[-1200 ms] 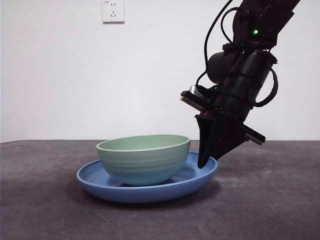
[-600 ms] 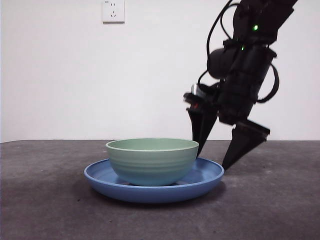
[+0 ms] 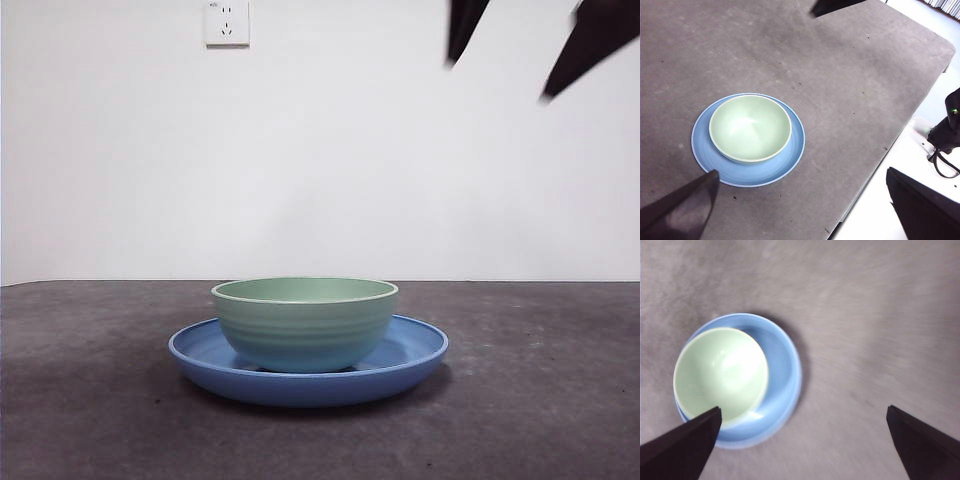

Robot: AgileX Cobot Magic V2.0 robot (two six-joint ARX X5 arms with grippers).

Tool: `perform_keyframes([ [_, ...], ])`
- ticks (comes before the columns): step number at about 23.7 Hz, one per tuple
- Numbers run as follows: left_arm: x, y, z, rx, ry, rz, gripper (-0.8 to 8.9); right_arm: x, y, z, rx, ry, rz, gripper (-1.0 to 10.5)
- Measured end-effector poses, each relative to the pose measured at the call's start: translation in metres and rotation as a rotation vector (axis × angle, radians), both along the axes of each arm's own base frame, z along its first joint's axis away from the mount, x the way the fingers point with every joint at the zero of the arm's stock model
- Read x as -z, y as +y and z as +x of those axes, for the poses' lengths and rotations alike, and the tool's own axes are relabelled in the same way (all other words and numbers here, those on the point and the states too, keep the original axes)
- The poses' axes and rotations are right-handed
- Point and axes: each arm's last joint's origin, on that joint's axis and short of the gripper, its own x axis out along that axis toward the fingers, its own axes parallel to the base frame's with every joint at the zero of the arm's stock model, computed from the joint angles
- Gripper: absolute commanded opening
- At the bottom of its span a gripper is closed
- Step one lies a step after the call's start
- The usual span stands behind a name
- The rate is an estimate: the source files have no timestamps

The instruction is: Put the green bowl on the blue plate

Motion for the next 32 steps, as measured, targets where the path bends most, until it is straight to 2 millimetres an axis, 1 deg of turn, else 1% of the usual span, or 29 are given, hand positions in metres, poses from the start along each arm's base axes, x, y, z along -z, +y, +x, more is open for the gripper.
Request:
perform_keyframes([
  [2, 0.0, 0.0, 0.0, 0.0, 0.0, 0.0, 5.32, -0.017, -0.008, -0.032, -0.011, -0.051, -0.003, 6.2],
  [3, 0.0, 0.0, 0.0, 0.0, 0.0, 0.0, 5.32, -0.022, -0.011, -0.047, -0.03, -0.077, 0.009, 6.2],
  [4, 0.0, 0.0, 0.0, 0.0, 0.0, 0.0, 5.32, -0.024, -0.013, -0.062, -0.054, -0.095, 0.019, 6.2],
  [6, 0.0, 0.0, 0.0, 0.0, 0.0, 0.0, 5.32, -0.022, -0.02, -0.092, -0.103, -0.13, 0.041, 6.2],
  [7, 0.0, 0.0, 0.0, 0.0, 0.0, 0.0, 5.32, -0.018, -0.024, -0.105, -0.126, -0.142, 0.049, 6.2],
  [9, 0.0, 0.0, 0.0, 0.0, 0.0, 0.0, 5.32, -0.003, -0.032, -0.127, -0.164, -0.153, 0.059, 6.2],
  [11, 0.0, 0.0, 0.0, 0.0, 0.0, 0.0, 5.32, 0.015, -0.04, -0.143, -0.185, -0.163, 0.066, 6.2],
  [13, 0.0, 0.0, 0.0, 0.0, 0.0, 0.0, 5.32, 0.028, -0.048, -0.155, -0.187, -0.172, 0.074, 6.2],
  [16, 0.0, 0.0, 0.0, 0.0, 0.001, 0.0, 5.17, 0.035, -0.055, -0.166, -0.184, -0.193, 0.09, 6.2],
  [17, 0.0, 0.0, 0.0, 0.0, 0.0, 0.0, 4.62, 0.035, -0.056, -0.167, -0.183, -0.2, 0.094, 6.1],
  [18, 0.0, 0.0, 0.0, 0.0, 0.001, 0.001, 2.86, 0.034, -0.057, -0.167, -0.183, -0.205, 0.097, 5.0],
  [19, 0.0, 0.0, 0.0, 0.0, 0.002, 0.002, 1.42, 0.034, -0.056, -0.167, -0.182, -0.204, 0.097, 3.6],
  [20, 0.001, 0.0, 0.0, 0.0, 0.007, 0.005, -0.12, 0.034, -0.056, -0.167, -0.176, -0.2, 0.102, 1.2],
  [21, 0.001, 0.0, -0.001, 0.0, 0.011, 0.008, 0.28, 0.034, -0.056, -0.167, -0.173, -0.199, 0.103, -0.3],
  [22, 0.001, 0.0, -0.001, 0.0, 0.013, 0.009, 0.19, 0.034, -0.056, -0.167, -0.172, -0.198, 0.105, 0.3],
  [32, 0.002, 0.001, -0.001, 0.0, 0.018, 0.013, 0.19, 0.033, -0.056, -0.166, -0.166, -0.211, 0.118, 0.3],
])
